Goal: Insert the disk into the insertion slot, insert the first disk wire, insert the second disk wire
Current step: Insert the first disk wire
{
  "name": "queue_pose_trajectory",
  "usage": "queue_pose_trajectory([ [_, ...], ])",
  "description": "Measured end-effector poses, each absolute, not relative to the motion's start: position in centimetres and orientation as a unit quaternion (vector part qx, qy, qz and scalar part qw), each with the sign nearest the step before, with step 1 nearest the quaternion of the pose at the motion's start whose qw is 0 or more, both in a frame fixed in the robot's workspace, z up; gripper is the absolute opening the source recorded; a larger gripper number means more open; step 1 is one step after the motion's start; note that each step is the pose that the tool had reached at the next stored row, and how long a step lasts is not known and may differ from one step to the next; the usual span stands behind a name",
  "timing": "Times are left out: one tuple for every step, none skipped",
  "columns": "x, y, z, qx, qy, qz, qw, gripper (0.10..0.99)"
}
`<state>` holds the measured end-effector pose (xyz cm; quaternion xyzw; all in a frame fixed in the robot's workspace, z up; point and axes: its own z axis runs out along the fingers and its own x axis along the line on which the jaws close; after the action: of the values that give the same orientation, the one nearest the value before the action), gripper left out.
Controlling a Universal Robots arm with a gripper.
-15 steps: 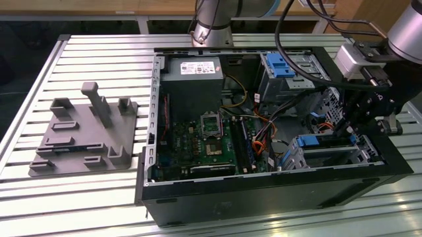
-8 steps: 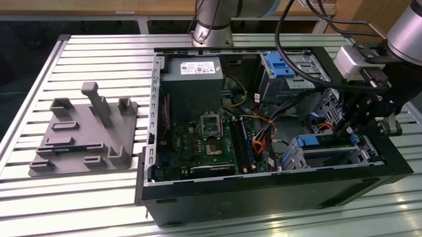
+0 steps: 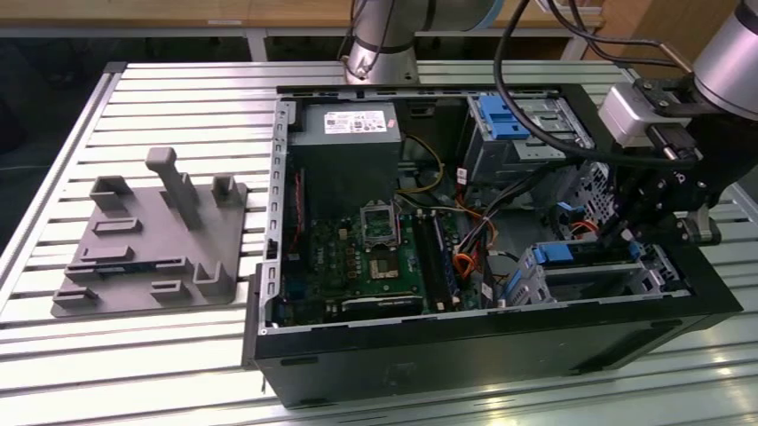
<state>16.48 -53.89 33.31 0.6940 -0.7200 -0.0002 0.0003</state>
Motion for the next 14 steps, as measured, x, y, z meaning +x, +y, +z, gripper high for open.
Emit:
queue_pose_trajectory([
  [16.48,-53.88,33.29,0.694,-0.719,0.0,0.0,0.165],
  [16.49,-53.88,33.26,0.695,-0.719,0.0,0.0,0.165],
  [16.49,-53.88,33.24,0.695,-0.719,0.0,0.0,0.165],
  [16.49,-53.89,33.21,0.696,-0.718,0.0,0.0,0.165],
  [16.49,-53.89,33.18,0.696,-0.718,0.0,0.0,0.165],
  [16.49,-53.9,33.15,0.697,-0.717,0.0,0.0,0.165],
  [16.5,-53.91,33.11,0.697,-0.717,0.0,0.0,0.165],
  [16.51,-53.92,33.08,0.698,-0.716,0.0,0.0,0.165],
  [16.52,-53.93,33.03,0.698,-0.716,0.0,0.0,0.165],
  [16.53,-53.95,32.98,0.699,-0.715,0.0,0.0,0.165],
  [16.55,-53.97,32.92,0.7,-0.715,0.0,0.0,0.165],
  [16.55,-53.98,32.87,0.7,-0.714,0.0,0.001,0.165],
  [16.56,-54.0,32.84,0.701,-0.713,0.0,0.001,0.165],
  [16.56,-54.0,32.83,0.702,-0.712,0.0,0.001,0.165],
])
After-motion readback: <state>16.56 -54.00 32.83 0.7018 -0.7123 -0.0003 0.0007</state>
